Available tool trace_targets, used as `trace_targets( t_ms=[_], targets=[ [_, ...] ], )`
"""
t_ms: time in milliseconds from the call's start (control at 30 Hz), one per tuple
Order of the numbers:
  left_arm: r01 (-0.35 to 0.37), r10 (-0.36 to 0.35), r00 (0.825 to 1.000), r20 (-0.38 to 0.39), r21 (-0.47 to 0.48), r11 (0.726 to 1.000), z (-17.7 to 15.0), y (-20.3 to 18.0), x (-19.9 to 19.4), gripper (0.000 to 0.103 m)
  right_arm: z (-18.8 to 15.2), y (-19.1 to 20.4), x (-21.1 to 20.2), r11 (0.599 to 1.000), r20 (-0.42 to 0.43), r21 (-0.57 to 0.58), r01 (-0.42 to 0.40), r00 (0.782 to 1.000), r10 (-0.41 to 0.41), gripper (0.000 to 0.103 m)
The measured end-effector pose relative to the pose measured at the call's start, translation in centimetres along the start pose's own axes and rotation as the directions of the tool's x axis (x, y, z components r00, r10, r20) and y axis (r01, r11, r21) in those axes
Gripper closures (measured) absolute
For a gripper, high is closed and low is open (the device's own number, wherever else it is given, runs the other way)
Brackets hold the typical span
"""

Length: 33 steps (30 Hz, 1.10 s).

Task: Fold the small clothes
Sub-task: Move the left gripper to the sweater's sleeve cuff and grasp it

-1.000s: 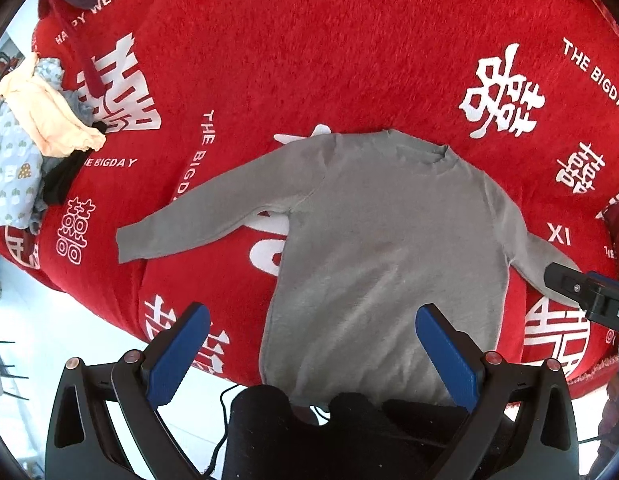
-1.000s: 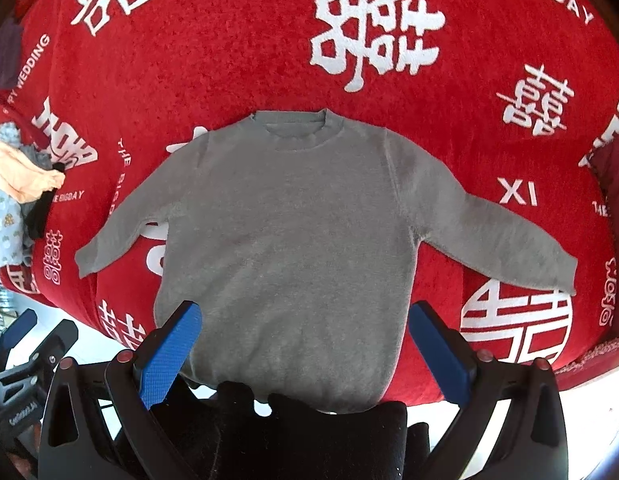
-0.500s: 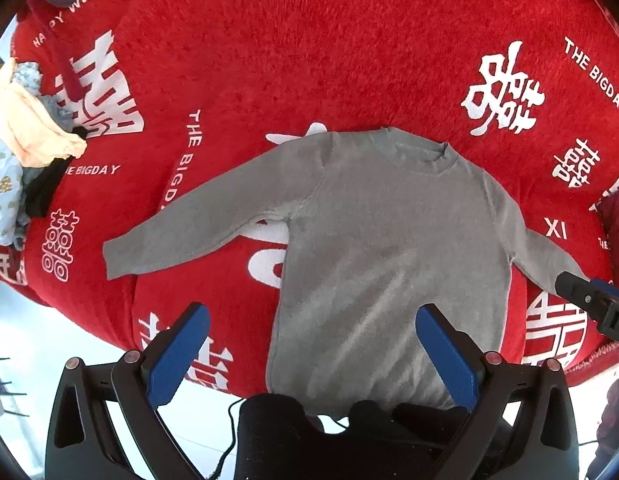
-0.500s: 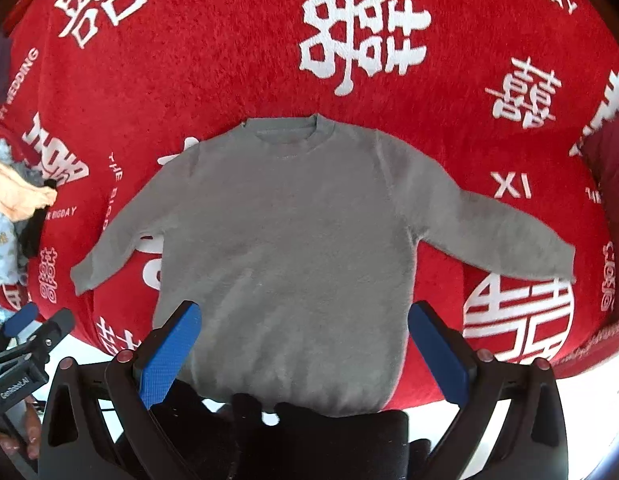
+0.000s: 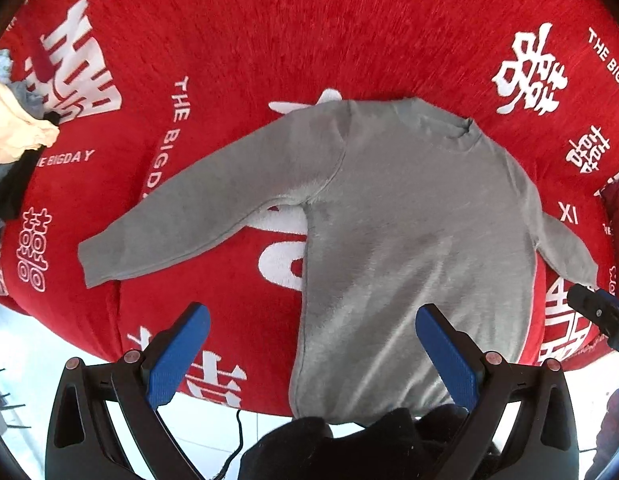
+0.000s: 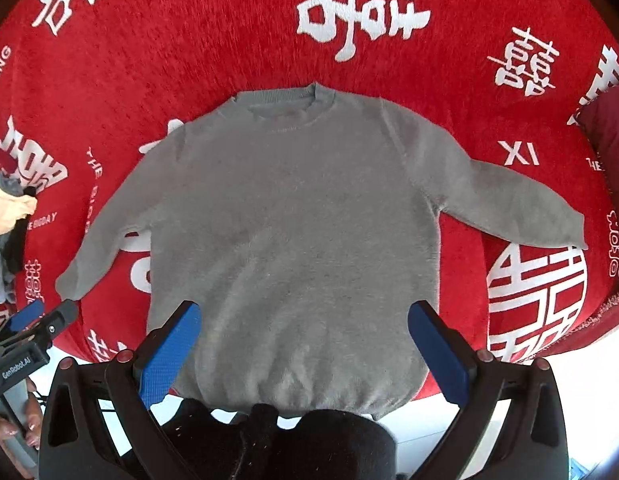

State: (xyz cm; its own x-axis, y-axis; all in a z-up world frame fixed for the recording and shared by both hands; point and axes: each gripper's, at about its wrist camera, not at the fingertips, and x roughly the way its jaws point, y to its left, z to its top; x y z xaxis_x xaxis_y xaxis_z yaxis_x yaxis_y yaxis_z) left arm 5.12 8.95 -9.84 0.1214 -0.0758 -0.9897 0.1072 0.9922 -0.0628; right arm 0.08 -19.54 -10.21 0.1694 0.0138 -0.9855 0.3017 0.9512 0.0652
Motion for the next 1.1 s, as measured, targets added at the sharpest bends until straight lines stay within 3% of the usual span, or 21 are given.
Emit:
trace_targets(
  t_ms=[233,467,767,900,1033,1100],
  targets=[
    [0.056,-0.056,0.998,-0.032,-0.007,0.998,0.4,0.2,3.6,0.0,-0.2,0.5,3.9,1.0,-0.038,0.0,0.005,0.999,-0.005,0.0],
    [0.073,-0.077,0.996,-0.048,-0.071,0.995,0.5,1.0,6.9,0.0,-0.8,1.8,7.8,0.999,-0.075,-0.04,0.004,0.997,-0.007,0.0],
    [0.093,-0.096,0.995,-0.041,-0.067,0.993,0.3,0.6,9.7,0.0,-0.8,3.3,11.1,0.997,-0.068,-0.073,-0.002,0.998,-0.003,0.0],
    [0.124,-0.125,0.992,0.002,-0.085,0.989,0.0,1.6,9.9,0.0,-0.9,4.2,11.7,0.997,-0.066,-0.079,-0.011,0.998,0.006,0.0],
    [0.25,-0.234,0.967,0.098,-0.204,0.946,-0.5,6.7,9.6,0.0,-1.2,5.9,12.1,0.993,-0.075,-0.119,-0.019,0.997,0.01,0.0],
    [0.274,-0.246,0.96,0.13,-0.287,0.918,-0.9,10.1,9.8,0.0,-1.4,6.9,12.1,0.989,-0.079,-0.147,-0.023,0.997,0.011,0.0]
  ],
)
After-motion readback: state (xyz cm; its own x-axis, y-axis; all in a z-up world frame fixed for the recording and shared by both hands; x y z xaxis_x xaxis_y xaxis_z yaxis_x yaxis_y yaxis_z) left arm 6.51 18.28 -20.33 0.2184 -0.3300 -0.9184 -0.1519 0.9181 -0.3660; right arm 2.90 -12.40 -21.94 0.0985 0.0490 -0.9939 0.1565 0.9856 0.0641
